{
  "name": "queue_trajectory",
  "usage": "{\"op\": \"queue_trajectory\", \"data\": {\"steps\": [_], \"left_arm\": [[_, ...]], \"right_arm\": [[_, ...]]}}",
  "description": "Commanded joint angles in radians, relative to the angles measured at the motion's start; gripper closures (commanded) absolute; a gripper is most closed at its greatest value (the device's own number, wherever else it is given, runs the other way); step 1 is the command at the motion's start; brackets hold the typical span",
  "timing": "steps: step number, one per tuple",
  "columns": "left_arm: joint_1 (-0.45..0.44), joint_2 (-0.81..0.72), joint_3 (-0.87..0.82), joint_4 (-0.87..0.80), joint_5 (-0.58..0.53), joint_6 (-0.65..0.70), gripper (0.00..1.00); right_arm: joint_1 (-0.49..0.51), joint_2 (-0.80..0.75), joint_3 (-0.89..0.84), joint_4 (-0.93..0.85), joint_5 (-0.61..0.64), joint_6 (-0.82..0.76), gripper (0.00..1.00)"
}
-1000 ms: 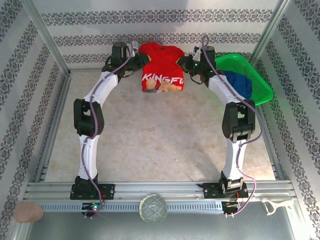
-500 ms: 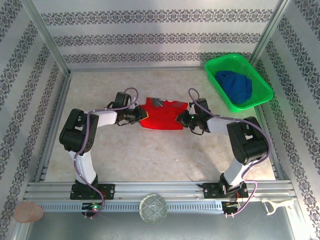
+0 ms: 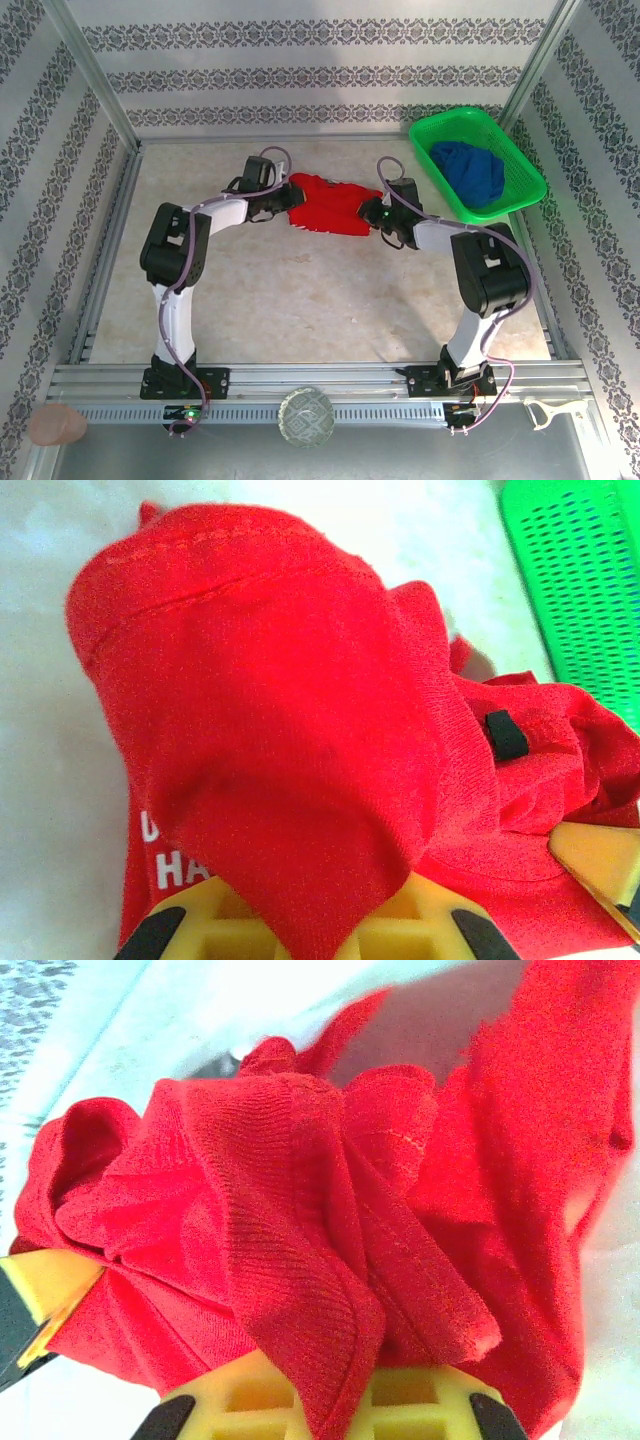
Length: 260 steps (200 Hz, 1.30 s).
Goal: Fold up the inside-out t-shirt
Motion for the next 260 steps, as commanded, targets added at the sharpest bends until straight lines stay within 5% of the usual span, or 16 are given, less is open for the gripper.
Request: {"op": "queue_trajectory", "data": {"steps": [1,26,40,87,197,215,244,260], "left_arm": [[0.016,0.094,0.102,-0.086,-0.098,0.041,0.92],[0.019,0.182,0.225,-0.176,-0.117,0.052,0.63],[0.022,0.182,0.259,-0.2,-0.104,0.064,0.54],[0.055,0.001,0.18,-0.219,-0.109,0.049,0.27],[-0.016,0.169,0.28,-0.323,0.159,0.119,0.24],[-0.041,0.194,0.273,-0.308,0.167,0.105,0.31],[-0.035,0.195,0.227,-0.232,0.126,0.035,0.88],[-0.013,0.181,0.21,-0.209,0.101,-0.003,1.0]], "right_arm": [[-0.04,0.079,0.046,-0.088,0.103,0.041,1.0],[-0.06,0.121,0.102,-0.169,0.123,0.061,0.6],[-0.067,0.099,0.103,-0.177,0.104,0.057,0.51],[-0.099,-0.097,0.042,-0.22,0.044,0.024,0.46],[-0.107,-0.385,-0.114,-0.3,0.018,0.0,0.45],[-0.115,-0.434,-0.15,-0.312,0.022,0.002,0.45],[-0.129,-0.513,-0.186,-0.343,0.019,0.004,0.44],[-0.129,-0.54,-0.197,-0.369,0.012,-0.01,0.44]]}}
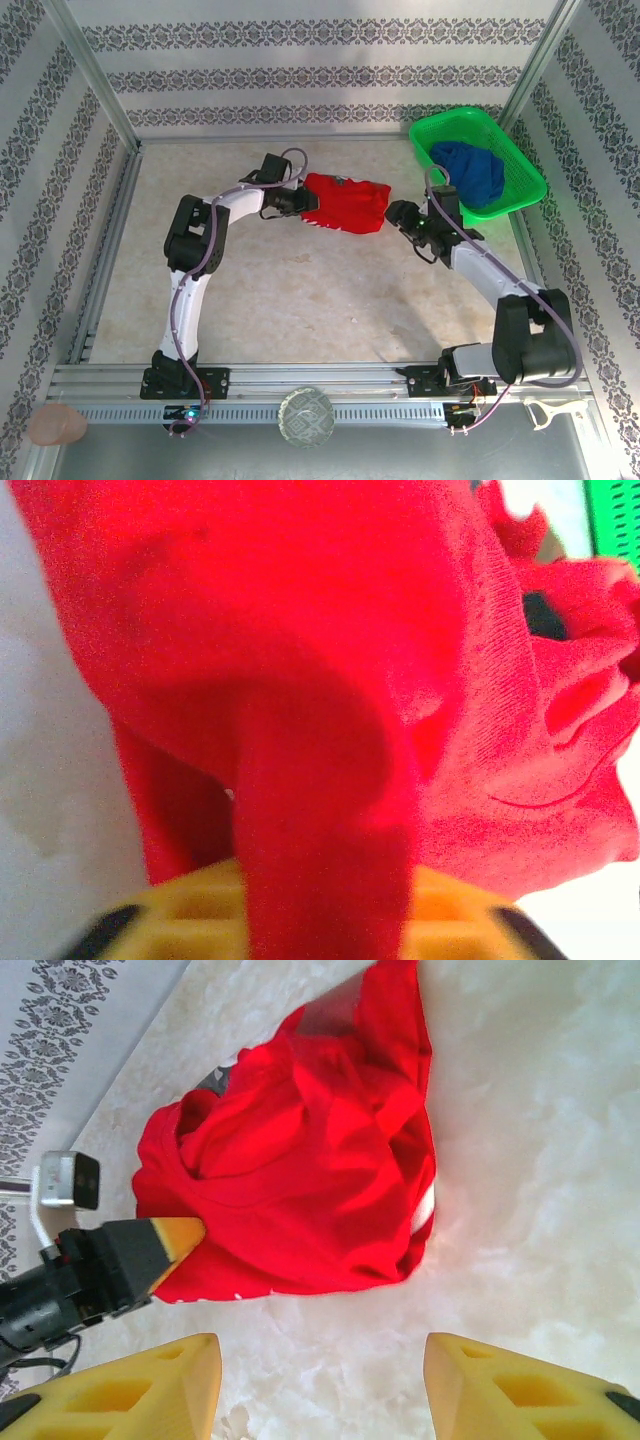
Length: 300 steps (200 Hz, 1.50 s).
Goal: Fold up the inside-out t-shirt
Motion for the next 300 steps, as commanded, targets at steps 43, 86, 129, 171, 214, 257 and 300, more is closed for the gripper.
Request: {"op": "queue_trajectory", "data": {"steps": [43,86,129,171,214,257,300], "left_arm": [[0.134,-0.089,-0.08,-0.002,-0.082,-0.051,1.0],[0.321,-0.189,-0.119,-0.212,-0.152,0.156,1.0],[0.549,-0.175,0.046,-0.332,-0.214,0.288,0.53],[0.58,-0.24,0.146,-0.397,-0.327,0.308,0.0],[0.565,-0.607,-0.222,-0.132,-0.357,0.267,0.0],[0.472,-1.041,-0.878,0.351,-0.511,0.423,0.0],[0.331,-1.032,-1.308,0.828,-0.712,0.485,0.01]], "right_arm": [[0.0,-0.123,-0.069,-0.062,-0.038,-0.013,0.44],[0.008,-0.22,-0.117,-0.104,-0.028,-0.022,0.44],[0.001,-0.319,-0.142,-0.212,-0.006,-0.069,0.36],[-0.041,-0.384,-0.137,-0.349,0.118,-0.144,0.02],[-0.046,-0.301,-0.06,-0.357,0.412,-0.25,0.02],[0.026,-0.259,-0.247,0.131,0.765,-0.544,0.02],[0.008,-0.125,-0.349,0.552,0.656,-0.778,0.02]]}}
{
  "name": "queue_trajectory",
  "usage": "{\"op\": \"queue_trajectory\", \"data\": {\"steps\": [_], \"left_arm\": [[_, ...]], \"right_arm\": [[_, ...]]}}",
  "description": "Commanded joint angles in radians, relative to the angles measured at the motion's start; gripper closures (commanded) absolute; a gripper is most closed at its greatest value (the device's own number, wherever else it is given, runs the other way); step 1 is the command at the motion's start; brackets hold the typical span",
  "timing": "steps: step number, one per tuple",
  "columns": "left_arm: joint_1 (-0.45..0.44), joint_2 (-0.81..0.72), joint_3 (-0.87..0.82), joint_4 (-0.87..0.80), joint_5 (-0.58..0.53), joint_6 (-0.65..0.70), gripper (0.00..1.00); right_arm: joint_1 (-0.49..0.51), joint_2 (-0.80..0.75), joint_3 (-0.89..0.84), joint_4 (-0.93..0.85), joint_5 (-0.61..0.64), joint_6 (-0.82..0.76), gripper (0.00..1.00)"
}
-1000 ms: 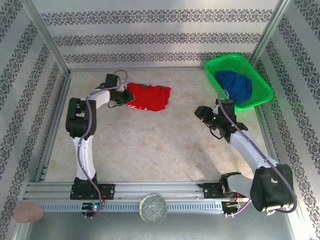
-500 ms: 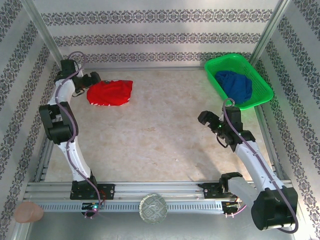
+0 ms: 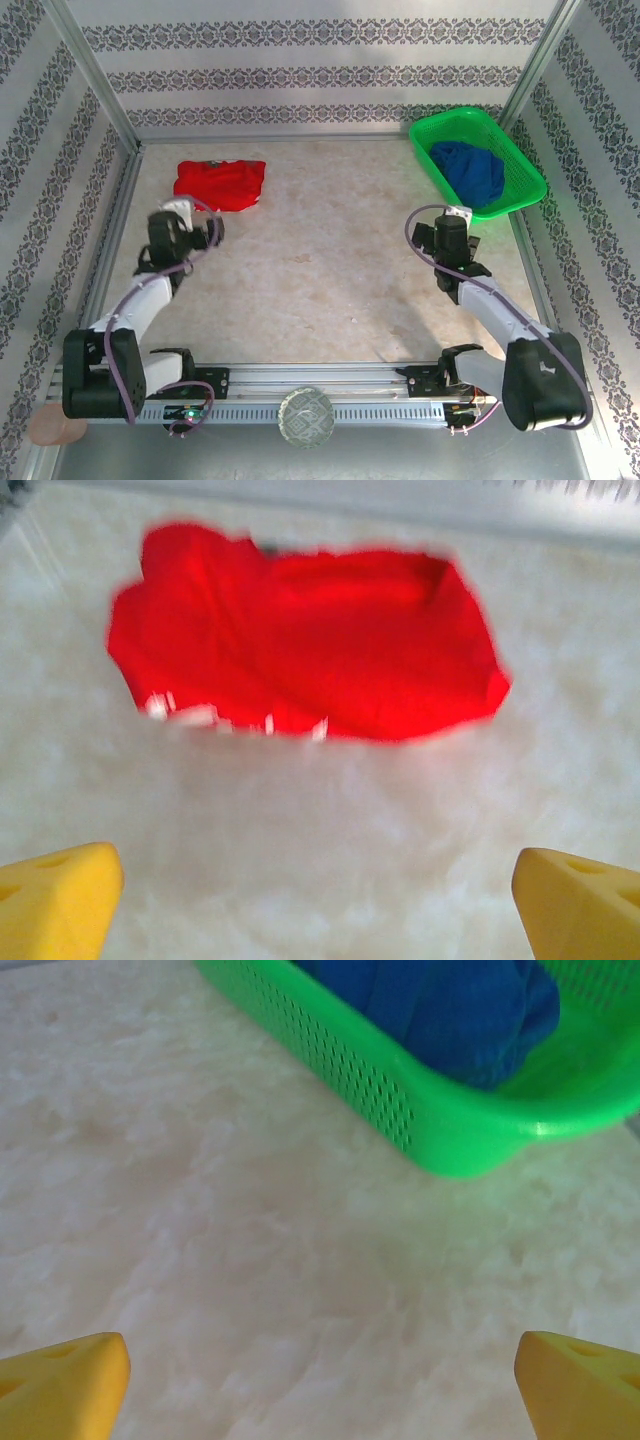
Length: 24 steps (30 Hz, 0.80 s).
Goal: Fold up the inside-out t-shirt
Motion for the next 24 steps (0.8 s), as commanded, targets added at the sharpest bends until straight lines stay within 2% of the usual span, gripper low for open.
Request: {"op": "queue_trajectory", "data": {"steps": [1,3,4,6,7,8,9,10,11,12,13,14,16,17,18,19,24], "left_arm": [[-0.036,0.082,-0.138,0.406,-0.137,0.072,0.01],[-0.039,0.112,-0.134,0.449,-0.121,0.083,0.01],[-0.038,0.166,-0.148,0.571,-0.114,0.099,0.01],[-0.021,0.23,-0.105,0.551,-0.043,0.074,0.01],[-0.026,0.31,-0.109,0.65,-0.017,0.092,0.01],[-0.033,0.412,-0.134,0.818,-0.017,0.099,0.01],[-0.029,0.448,-0.145,0.883,-0.037,0.087,0.01],[-0.019,0.378,-0.108,0.676,-0.057,0.059,0.01],[-0.016,0.386,-0.08,0.654,-0.058,0.055,0.01],[-0.016,0.426,-0.091,0.753,-0.044,0.066,0.01],[-0.012,0.398,-0.086,0.678,-0.036,0.059,0.01],[-0.011,0.383,-0.077,0.638,-0.04,0.059,0.01],[-0.011,0.414,-0.091,0.722,-0.041,0.062,0.01],[-0.013,0.396,-0.076,0.659,-0.045,0.061,0.01],[-0.015,0.399,-0.074,0.667,-0.049,0.064,0.01],[-0.015,0.412,-0.082,0.708,-0.053,0.065,0.01],[-0.028,0.403,-0.076,0.673,-0.076,0.075,0.01]], "right_arm": [[-0.002,0.076,-0.077,0.393,0.001,-0.204,0.02],[-0.022,0.161,-0.138,0.59,-0.072,-0.223,0.02],[-0.028,0.202,-0.144,0.712,-0.14,-0.267,0.02],[-0.042,0.304,-0.139,0.772,-0.229,-0.309,0.02],[-0.084,0.369,-0.151,0.865,-0.242,-0.265,0.01],[-0.127,0.418,-0.168,0.957,-0.252,-0.204,0.02],[-0.149,0.385,-0.151,0.862,-0.278,-0.182,0.02],[-0.145,0.353,-0.112,0.753,-0.268,-0.19,0.02],[-0.132,0.382,-0.127,0.822,-0.235,-0.202,0.02],[-0.113,0.397,-0.141,0.891,-0.183,-0.208,0.02],[-0.09,0.381,-0.141,0.867,-0.115,-0.21,0.02],[-0.089,0.371,-0.131,0.827,-0.107,-0.206,0.02],[-0.077,0.382,-0.143,0.867,-0.102,-0.226,0.02],[-0.06,0.387,-0.14,0.865,-0.099,-0.241,0.02],[-0.083,0.395,-0.123,0.847,-0.16,-0.224,0.02],[-0.138,0.388,-0.116,0.821,-0.275,-0.2,0.02],[-0.126,0.378,-0.123,0.82,-0.267,-0.217,0.02]]}}
